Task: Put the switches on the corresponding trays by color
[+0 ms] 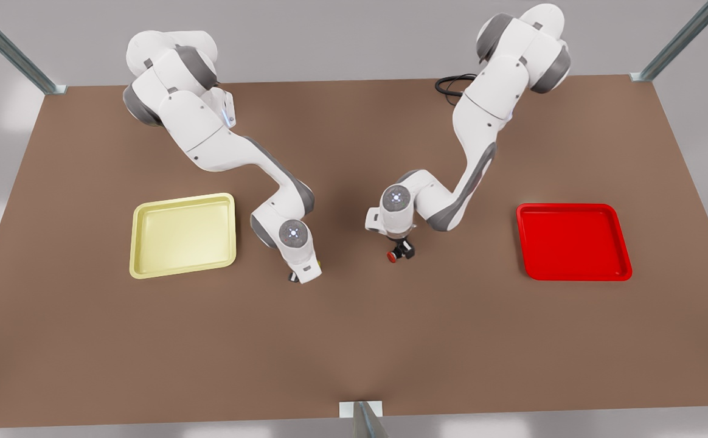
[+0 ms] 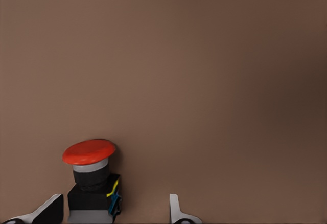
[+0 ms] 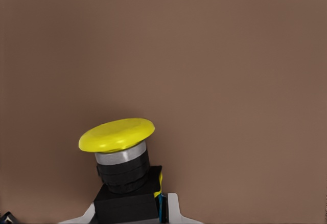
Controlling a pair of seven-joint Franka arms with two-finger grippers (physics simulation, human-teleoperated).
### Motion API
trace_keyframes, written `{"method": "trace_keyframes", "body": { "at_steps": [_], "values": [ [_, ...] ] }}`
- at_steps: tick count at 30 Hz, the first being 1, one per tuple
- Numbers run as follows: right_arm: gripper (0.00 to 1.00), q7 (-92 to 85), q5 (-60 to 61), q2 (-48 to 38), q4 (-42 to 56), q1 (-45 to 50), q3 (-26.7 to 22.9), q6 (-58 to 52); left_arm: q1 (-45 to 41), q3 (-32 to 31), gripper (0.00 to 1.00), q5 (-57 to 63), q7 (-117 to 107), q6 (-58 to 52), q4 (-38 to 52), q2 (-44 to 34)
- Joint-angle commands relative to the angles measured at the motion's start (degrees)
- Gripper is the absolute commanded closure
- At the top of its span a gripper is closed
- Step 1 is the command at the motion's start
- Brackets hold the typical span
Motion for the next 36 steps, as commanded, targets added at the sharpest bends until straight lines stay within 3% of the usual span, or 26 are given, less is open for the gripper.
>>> {"method": "trace_keyframes", "body": {
  "at_steps": [1,6,11,13,15,16,18,20,25,26,30,33,34,36],
  "values": [
    [0.47,-0.1,0.0,0.0,0.0,-0.1,0.0,0.0,0.0,0.0,0.00,0.0,-0.1,0.1,0.0,0.1],
    [0.47,0.0,0.0,-0.1,0.2,-0.3,0.1,-0.4,0.4,0.2,0.00,0.5,-0.1,-0.1,-0.2,-0.1],
    [0.46,0.2,0.5,-5.8,-3.3,-3.4,0.8,-3.0,0.0,0.3,0.03,0.5,-1.2,-0.2,-0.3,0.5],
    [0.46,0.2,0.5,-11.2,-10.3,-8.1,2.6,-2.8,-0.2,0.4,0.09,0.6,-1.2,-0.1,-0.3,0.8],
    [0.46,0.4,0.6,-19.7,-21.1,-14.0,4.6,-1.9,-0.1,0.4,0.34,0.7,-1.2,-0.2,-0.3,0.9],
    [0.46,0.4,0.9,-24.0,-27.4,-18.6,7.6,-1.4,0.0,0.4,0.39,0.8,-1.2,-0.1,-0.3,0.9],
    [0.46,0.0,0.9,-30.5,-38.8,-28.8,13.9,2.7,0.0,0.4,0.41,0.9,-1.2,-0.2,-0.3,0.8],
    [0.46,-4.3,0.8,-33.8,-43.7,-36.7,15.4,4.0,0.0,0.4,0.41,0.9,-1.2,-0.2,-0.3,0.8],
    [0.45,-10.5,0.2,-33.5,-45.4,-45.2,15.4,5.3,0.3,0.4,0.41,2.2,-1.2,-0.3,-0.4,0.7],
    [0.00,-10.5,0.2,-33.4,-45.5,-45.5,15.4,5.3,0.4,0.4,0.42,2.3,-1.2,-0.4,-0.6,0.6],
    [0.00,-10.4,0.2,-33.4,-45.6,-45.4,15.4,5.4,0.4,0.4,0.52,2.3,-1.3,-0.5,-0.8,0.4],
    [0.00,-9.5,0.5,-34.9,-44.4,-44.3,16.2,4.4,0.5,0.3,0.53,2.3,-1.4,-0.6,-0.8,0.1],
    [0.00,-3.9,0.8,-34.8,-41.2,-44.3,17.7,-0.1,0.5,0.3,0.53,2.3,-1.4,-0.6,-0.9,0.1],
    [0.00,21.7,5.8,-33.7,-24.9,-44.2,24.8,-20.5,0.4,0.3,0.53,2.3,-1.6,-0.7,-0.8,0.1]
  ]
}}
